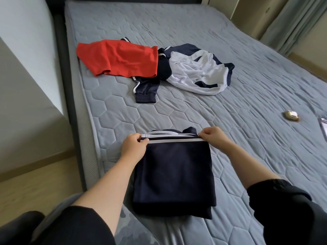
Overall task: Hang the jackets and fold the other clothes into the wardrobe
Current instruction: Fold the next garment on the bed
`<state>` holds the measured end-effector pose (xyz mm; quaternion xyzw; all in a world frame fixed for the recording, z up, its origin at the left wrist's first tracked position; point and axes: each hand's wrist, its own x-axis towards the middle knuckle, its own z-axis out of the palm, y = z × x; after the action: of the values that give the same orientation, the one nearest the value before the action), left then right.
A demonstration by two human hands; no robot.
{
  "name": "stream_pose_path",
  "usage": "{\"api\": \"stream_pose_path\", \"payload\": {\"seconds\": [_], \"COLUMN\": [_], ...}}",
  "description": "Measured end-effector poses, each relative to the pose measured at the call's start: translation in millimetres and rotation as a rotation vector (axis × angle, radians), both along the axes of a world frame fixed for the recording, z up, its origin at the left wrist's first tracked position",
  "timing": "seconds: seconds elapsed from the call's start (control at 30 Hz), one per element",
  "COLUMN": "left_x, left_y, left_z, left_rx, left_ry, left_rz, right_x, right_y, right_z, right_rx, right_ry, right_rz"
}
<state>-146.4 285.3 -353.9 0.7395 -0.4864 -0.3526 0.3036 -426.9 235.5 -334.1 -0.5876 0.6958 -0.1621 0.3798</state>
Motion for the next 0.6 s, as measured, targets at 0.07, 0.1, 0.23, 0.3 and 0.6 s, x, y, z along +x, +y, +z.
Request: {"api": "stream_pose_path", "payload": {"seconds": [0.07,0.1,0.23,0.3,0.6], "left_x": [1,2,1,3,4], "left_y": [0,0,-1,-2,-2], "left_z": [-1,-1,2,1,6], "left_rx": [0.027,0.029,0.009,0.023,-0.142], "left_ry": [-0.008,-0.008,-0.031,-0.015,0.043], "left_rz": [-0.02,-0.026,-0.043,-0.048,0.015], "right_x": [4,5,19,27,49], "right_y": [3,6,19,20,12], "right_z": [-3,-4,-5,-4,2], "right_rx": [-0.17,-0.236,-0.381,-0.412,-0.361], "right_ry": [0.042,0.039,0.104,0.173,0.364], "right_rz": [-0.021,-0.011,0.144,0.241,0.405]}}
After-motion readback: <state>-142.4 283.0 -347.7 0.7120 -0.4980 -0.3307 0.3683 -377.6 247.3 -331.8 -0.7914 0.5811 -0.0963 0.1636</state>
